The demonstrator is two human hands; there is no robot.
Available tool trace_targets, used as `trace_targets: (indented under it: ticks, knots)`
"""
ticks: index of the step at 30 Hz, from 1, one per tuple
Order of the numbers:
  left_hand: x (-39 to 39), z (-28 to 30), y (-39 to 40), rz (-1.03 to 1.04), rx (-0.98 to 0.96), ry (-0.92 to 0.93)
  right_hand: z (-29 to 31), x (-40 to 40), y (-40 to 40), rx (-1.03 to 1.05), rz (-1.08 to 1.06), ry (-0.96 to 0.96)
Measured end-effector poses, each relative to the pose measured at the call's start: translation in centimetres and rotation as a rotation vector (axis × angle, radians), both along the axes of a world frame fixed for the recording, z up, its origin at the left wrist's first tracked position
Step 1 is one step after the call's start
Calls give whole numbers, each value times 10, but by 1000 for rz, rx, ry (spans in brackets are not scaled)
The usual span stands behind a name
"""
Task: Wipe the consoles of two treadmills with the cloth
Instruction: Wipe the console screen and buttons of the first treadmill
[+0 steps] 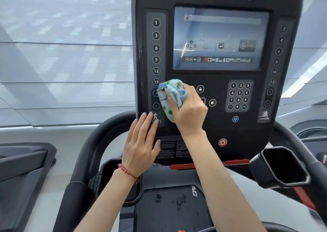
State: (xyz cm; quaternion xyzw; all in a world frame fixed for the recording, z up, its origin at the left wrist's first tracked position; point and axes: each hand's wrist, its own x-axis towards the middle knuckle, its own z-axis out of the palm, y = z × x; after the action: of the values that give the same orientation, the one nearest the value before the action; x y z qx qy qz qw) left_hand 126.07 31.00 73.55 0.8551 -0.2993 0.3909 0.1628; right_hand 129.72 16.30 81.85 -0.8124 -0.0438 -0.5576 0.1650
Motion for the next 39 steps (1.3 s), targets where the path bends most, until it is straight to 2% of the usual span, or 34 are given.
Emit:
trace_targets:
  ticks: [3,7,9,11,15,20,25,27,30,32,36,39]
  knots:
    - [8,10,-4,4,-11,-24,6,0,-43,173,-144,-23]
    - [22,20,-15,26,-6,-36,15,-14,-120,576,-395,-3]
    - [28,25,-19,43,-3,-40,11,-17,-136,689,-487,1]
    - [32,27,-22,59,-2,-56,10,-14,-128,748,-493,-44]
    - [33,24,-22,58,12,-71,1,-13,-76,646,-329,-14]
    - [33,23,-20,40,23,-77,-42,-26,0,263,-81,98]
    - [33,25,-18,52,37,-77,-37,-25,-28,111,-126,66]
    - [33,25,-19,58,27,-79,-38,-30,-62,239,-242,51]
    - [33,24,-20,65,19,-82,-39,-49,-133,615,-518,83]
    - [33,24,-20,63,19,-83,-41,-59,-163,776,-650,126]
    - [34,24,-20,49,15,-68,-42,-56,-148,853,-645,61]
    - [35,24,-19,31,22,-62,-46,-54,-113,797,-492,66]
